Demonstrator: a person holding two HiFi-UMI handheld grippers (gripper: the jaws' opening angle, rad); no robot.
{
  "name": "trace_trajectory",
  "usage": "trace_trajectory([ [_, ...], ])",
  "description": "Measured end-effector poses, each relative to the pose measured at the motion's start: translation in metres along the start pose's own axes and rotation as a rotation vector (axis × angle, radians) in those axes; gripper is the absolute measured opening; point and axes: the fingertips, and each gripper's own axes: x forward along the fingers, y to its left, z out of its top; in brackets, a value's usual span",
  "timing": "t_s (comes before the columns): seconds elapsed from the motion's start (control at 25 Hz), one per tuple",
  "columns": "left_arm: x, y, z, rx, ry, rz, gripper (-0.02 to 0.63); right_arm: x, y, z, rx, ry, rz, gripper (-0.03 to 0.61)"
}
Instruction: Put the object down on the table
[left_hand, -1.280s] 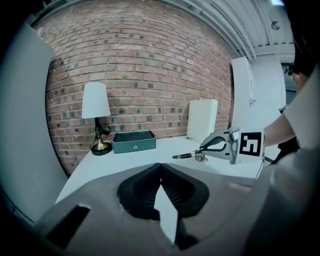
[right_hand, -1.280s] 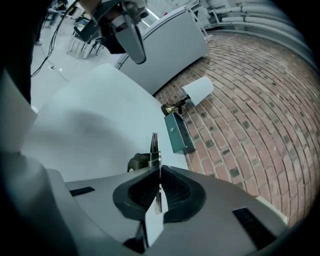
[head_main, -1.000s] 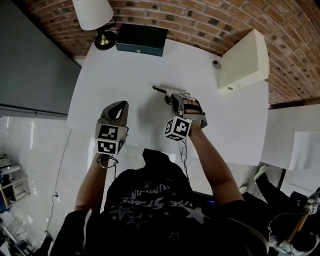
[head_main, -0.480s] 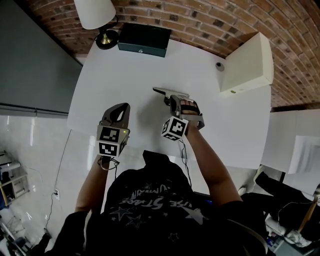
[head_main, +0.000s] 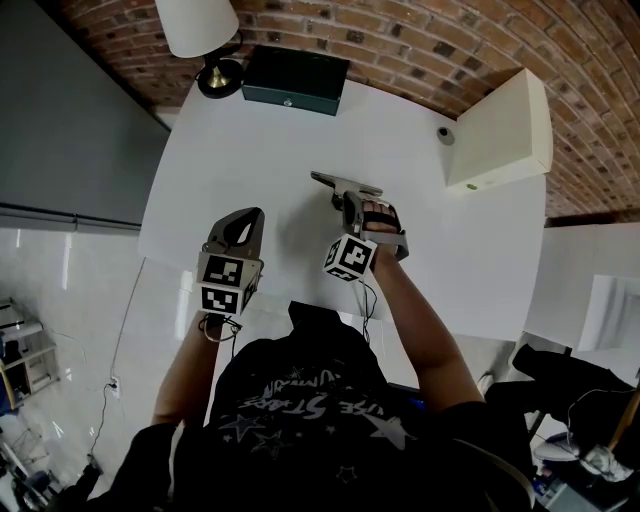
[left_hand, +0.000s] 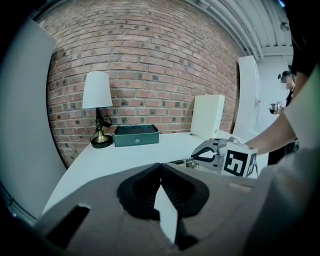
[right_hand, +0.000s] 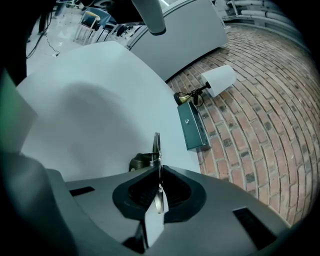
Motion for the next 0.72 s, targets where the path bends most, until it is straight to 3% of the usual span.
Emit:
trace_trajectory([
  [0.48,-0.011,-0.003,-0.004,0.006,-0.006,-0.018,0.020,-0.007,0.013,0.001,0.004,-0.021,-0.021,0.037],
  [0.6,-0.017,-0.001,-0.007,0.006,-0.011,-0.013,0.020,-0.011,0.018,0.003,0.024,-0.032,-0.002,0.116],
  [0.72,-0.024,0.001,-0.006,0.004,-0.025,-0.011,0.020,-0.020,0.021,0.002,0.043,-0.024,-0.005,0.137],
])
